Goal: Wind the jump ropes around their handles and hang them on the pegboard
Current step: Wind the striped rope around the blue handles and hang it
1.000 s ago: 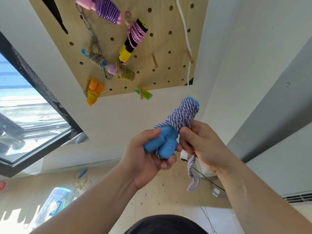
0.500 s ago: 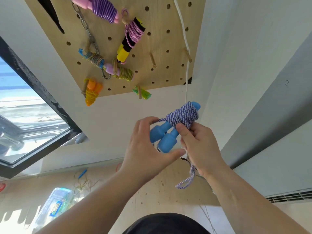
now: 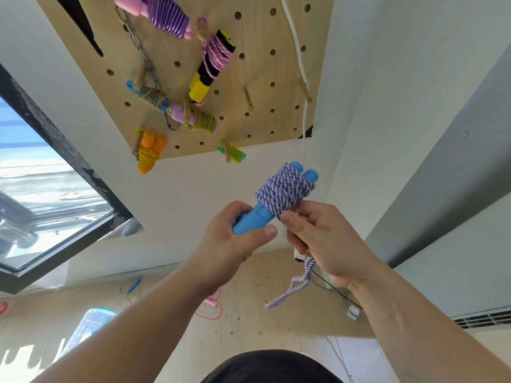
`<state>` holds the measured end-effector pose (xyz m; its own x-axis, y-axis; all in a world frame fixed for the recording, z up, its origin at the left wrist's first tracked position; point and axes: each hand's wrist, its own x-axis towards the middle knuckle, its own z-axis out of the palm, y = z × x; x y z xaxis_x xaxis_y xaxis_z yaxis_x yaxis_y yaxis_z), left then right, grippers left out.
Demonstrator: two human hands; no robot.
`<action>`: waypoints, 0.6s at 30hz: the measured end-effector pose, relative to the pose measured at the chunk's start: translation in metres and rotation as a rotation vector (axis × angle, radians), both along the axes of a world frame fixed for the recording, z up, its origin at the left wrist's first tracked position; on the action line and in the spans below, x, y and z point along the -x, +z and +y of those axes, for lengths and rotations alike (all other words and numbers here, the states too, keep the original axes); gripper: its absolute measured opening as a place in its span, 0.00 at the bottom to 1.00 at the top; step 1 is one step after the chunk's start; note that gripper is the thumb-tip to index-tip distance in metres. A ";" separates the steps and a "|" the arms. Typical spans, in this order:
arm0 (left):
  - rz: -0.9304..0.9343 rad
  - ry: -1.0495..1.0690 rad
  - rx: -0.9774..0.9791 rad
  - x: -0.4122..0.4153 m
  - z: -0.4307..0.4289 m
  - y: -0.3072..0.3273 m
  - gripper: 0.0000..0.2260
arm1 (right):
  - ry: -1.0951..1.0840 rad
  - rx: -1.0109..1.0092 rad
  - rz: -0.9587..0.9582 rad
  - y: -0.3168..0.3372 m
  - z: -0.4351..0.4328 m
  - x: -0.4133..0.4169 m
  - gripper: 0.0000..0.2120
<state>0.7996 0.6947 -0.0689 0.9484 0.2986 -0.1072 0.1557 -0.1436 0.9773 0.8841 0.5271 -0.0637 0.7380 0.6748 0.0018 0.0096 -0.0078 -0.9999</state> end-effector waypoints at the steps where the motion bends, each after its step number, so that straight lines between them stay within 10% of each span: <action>1: 0.017 -0.014 0.142 0.002 -0.001 0.000 0.27 | 0.007 0.001 0.000 -0.002 -0.001 -0.001 0.09; 9: 0.153 -0.434 0.974 0.004 0.005 0.004 0.25 | 0.050 -0.059 -0.075 -0.001 0.001 -0.012 0.09; 18: 0.106 -0.733 1.283 -0.001 0.007 -0.015 0.30 | 0.165 -0.083 -0.123 -0.002 -0.004 -0.022 0.08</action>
<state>0.8004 0.7013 -0.0834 0.8133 -0.5819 0.0017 0.5086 0.7123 0.4837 0.9059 0.5227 -0.0660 0.6080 0.7804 0.1457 0.1260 0.0863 -0.9883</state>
